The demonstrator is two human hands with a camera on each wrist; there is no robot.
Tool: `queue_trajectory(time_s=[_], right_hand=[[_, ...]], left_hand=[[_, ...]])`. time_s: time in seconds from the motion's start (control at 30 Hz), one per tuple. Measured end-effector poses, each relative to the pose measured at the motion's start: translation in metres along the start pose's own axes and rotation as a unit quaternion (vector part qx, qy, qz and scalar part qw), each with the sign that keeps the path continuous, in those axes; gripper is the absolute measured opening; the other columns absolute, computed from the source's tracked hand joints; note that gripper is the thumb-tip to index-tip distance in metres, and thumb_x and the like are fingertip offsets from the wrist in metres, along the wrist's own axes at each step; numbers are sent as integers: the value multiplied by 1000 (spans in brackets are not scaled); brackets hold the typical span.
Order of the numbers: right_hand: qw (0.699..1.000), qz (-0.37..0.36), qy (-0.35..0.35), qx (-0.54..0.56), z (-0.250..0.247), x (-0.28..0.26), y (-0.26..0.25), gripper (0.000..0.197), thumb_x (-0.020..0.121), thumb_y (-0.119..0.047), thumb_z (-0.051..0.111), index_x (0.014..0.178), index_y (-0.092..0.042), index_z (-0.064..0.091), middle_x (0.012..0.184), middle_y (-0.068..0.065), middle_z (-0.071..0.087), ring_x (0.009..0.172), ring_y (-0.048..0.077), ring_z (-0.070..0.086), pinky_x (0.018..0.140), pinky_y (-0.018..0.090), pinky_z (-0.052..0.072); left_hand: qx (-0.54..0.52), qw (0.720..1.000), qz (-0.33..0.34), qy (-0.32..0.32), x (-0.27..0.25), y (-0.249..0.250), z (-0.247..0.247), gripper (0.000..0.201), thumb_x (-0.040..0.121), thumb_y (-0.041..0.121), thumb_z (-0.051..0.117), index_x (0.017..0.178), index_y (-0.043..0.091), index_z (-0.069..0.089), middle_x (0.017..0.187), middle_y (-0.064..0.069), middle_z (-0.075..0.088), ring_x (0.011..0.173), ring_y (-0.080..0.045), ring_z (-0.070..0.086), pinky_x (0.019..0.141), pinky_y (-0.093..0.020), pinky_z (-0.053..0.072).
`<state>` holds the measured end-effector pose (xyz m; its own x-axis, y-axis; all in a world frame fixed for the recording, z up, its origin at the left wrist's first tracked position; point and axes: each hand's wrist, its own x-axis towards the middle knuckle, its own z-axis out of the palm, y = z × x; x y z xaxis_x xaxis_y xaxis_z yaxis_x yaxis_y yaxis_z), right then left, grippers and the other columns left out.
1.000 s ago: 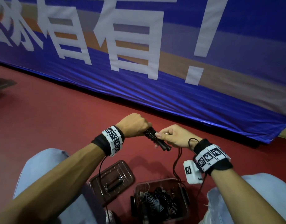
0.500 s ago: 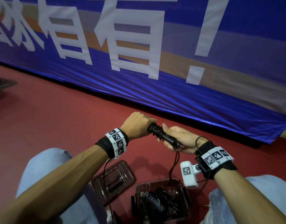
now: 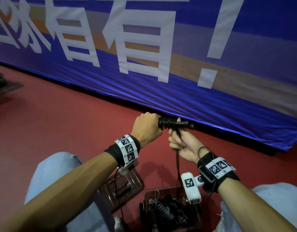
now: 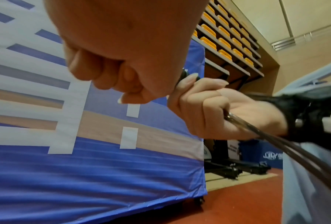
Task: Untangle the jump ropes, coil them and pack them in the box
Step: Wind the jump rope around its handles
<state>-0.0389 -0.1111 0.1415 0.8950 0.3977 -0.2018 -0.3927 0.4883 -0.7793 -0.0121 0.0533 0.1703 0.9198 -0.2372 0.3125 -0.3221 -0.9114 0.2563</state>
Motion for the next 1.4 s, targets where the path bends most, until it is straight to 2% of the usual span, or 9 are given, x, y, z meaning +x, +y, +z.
queue_trajectory(time_s=[0.33,0.47,0.73,0.93,1.03,1.13,1.23,1.33,1.4], right_hand=[[947,137,237,-166,-3,19,24,30,101,0,24,84,-4,49,53,4,45,28,4,27,29,16,17],[856,112,231,-450,-8,14,14,23,93,-3,44,80,-7,63,56,2,55,36,9,36,38,17,26],[668,-20,156,-727,-28,1,6,31,92,-29,75,68,-11,69,67,5,69,67,28,67,61,35,54],[669,-112,70,-732,-28,-8,-5,39,76,-51,84,71,-20,61,73,-4,62,67,19,57,63,44,50],[687,-77,28,-722,-24,-10,-7,49,68,-58,87,93,-23,63,87,-12,63,63,3,50,59,32,45],[739,-22,-43,-672,-25,-10,-1,56,68,-63,85,107,-24,73,102,-12,76,86,-2,68,82,36,56],[794,2,-63,-605,-25,-8,5,65,63,-71,83,99,-18,77,93,-3,79,83,9,69,81,38,54],[854,10,-91,-512,-18,-10,-2,38,80,-37,85,109,-12,78,103,5,79,103,22,74,93,37,56],[874,15,-99,-475,-14,-13,-11,28,88,-25,80,111,-9,78,95,10,79,73,16,73,66,22,55]], left_hand=[[195,972,-18,-130,-5,5,37,4,88,21,60,88,17,61,88,-4,71,78,-28,69,60,-32,41],[234,960,-20,-151,-5,11,37,7,91,17,59,91,18,66,85,-1,70,75,-23,67,59,-32,42],[259,931,46,-252,-8,3,41,16,92,21,62,106,15,65,97,-2,71,79,-23,65,64,-32,43],[316,898,214,-218,5,-16,14,14,91,19,54,96,14,67,98,-6,71,88,-30,70,64,-34,41],[333,872,288,-212,7,-20,6,16,91,17,52,92,15,68,93,-5,72,86,-32,70,66,-36,47],[321,863,352,-168,10,-18,0,13,91,20,56,85,20,68,83,-2,73,76,-29,71,60,-32,43],[287,859,410,-105,13,-24,-7,11,81,21,72,72,21,66,66,3,68,57,-22,67,49,-26,32],[240,866,439,-19,16,-34,-10,19,82,18,77,70,19,62,60,4,64,51,-21,62,44,-25,36],[200,877,435,32,17,-36,-14,19,86,17,75,72,18,61,62,3,63,52,-23,61,43,-27,41]])
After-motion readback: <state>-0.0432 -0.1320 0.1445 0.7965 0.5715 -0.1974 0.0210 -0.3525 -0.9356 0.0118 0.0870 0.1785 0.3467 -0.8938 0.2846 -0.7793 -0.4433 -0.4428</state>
